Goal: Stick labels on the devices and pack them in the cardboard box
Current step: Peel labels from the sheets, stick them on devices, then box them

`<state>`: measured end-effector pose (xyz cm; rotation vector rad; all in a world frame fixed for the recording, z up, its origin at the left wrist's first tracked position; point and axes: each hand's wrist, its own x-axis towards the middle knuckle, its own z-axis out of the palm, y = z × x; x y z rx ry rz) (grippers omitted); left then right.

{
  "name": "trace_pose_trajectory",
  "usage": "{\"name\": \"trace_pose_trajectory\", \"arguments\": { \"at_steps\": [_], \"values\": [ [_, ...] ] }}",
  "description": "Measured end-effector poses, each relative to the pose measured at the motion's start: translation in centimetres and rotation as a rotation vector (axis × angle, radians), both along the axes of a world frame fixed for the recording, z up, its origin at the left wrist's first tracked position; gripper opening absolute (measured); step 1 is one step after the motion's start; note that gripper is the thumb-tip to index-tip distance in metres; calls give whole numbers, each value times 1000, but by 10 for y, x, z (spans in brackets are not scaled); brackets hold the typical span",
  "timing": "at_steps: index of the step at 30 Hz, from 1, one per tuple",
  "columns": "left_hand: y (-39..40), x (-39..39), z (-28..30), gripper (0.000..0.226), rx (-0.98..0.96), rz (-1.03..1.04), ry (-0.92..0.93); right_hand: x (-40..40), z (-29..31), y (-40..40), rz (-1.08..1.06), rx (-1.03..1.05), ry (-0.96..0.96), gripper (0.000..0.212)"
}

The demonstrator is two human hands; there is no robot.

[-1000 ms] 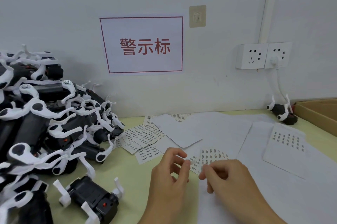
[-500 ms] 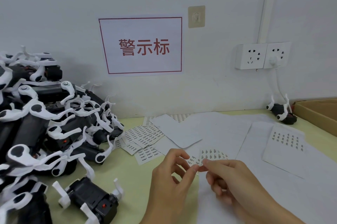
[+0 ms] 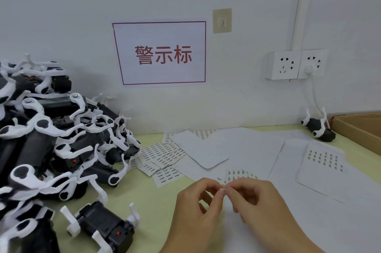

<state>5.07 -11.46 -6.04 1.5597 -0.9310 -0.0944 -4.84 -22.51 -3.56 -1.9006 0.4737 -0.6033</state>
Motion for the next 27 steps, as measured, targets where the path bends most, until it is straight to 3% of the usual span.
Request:
{"name": "trace_pose_trajectory", "arguments": {
  "at_steps": [18,26,27],
  "values": [
    [0,0,1,11,64,50,-63,2,-8,0,-125,-267,23,46],
    [1,3,3,21,125,39,114,-1,-8,5,-123,-549,187,11],
    [1,3,4,21,124,41,120,-2,-7,4,-131,-594,207,22]
  ]
}}
